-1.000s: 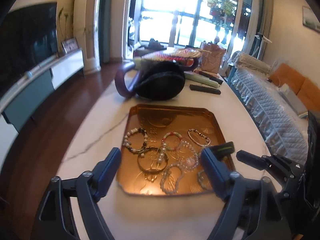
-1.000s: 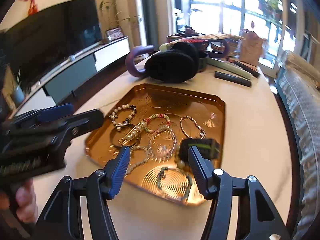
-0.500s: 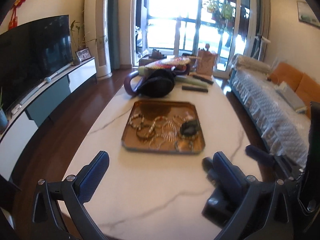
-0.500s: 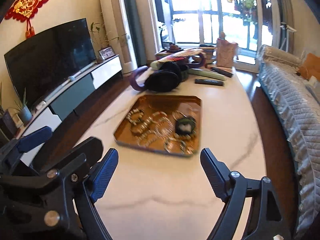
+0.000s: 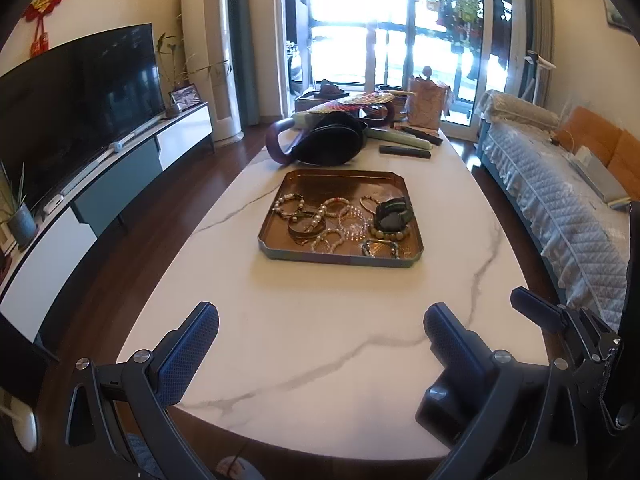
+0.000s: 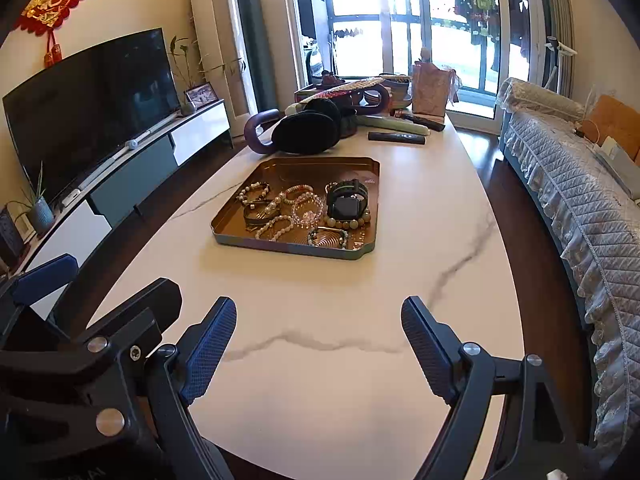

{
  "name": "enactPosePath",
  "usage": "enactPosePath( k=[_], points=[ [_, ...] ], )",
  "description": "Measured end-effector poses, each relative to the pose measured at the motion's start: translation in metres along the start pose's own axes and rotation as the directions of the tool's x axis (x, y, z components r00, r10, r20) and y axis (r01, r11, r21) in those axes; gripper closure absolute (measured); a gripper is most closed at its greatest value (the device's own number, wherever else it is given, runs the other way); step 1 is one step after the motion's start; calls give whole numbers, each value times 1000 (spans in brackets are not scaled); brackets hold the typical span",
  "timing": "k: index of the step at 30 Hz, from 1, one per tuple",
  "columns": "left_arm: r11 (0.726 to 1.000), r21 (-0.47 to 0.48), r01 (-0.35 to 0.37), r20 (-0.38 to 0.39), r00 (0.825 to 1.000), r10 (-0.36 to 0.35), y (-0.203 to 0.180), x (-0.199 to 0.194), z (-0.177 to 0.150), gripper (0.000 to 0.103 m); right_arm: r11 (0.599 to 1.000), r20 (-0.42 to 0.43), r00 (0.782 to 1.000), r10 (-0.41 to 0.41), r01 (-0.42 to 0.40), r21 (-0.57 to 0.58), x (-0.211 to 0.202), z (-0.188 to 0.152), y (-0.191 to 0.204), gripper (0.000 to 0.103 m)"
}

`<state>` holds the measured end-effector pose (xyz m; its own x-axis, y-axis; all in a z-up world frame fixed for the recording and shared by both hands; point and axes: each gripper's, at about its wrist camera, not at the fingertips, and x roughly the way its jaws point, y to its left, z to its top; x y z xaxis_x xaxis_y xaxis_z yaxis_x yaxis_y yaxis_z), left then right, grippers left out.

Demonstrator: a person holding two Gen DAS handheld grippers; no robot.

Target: Organize jewelry

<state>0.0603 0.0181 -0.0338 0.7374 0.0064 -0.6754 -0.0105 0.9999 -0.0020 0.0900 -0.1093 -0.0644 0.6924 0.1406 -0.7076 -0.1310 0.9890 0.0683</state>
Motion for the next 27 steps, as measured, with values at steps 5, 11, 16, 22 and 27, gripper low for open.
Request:
enactPosePath(
  k=[5, 11, 16, 22, 27],
  points=[
    [1000, -3, 2, -6, 1000, -2, 0, 3, 0, 0, 1000, 1, 1000, -6, 6, -6, 2, 0, 0, 21],
    [1000, 1, -3, -22, 1000, 3, -4, 10, -2, 0, 1000, -10, 1000, -9, 9, -14, 6, -2, -1, 21],
    [1000, 9, -2, -33, 999, 2, -3, 13, -2, 0, 1000, -22, 1000, 1, -2, -6, 8, -4, -2, 21],
    [1000, 10, 4, -39, 999, -4, -3, 14, -1, 0, 1000, -26, 1000, 8, -8, -4, 8, -5, -1, 21],
    [1000, 15, 4, -49, 999, -3, -3, 15, -1, 0, 1000, -37, 999, 16, -16, 0, 9, -5, -1, 21]
  ],
)
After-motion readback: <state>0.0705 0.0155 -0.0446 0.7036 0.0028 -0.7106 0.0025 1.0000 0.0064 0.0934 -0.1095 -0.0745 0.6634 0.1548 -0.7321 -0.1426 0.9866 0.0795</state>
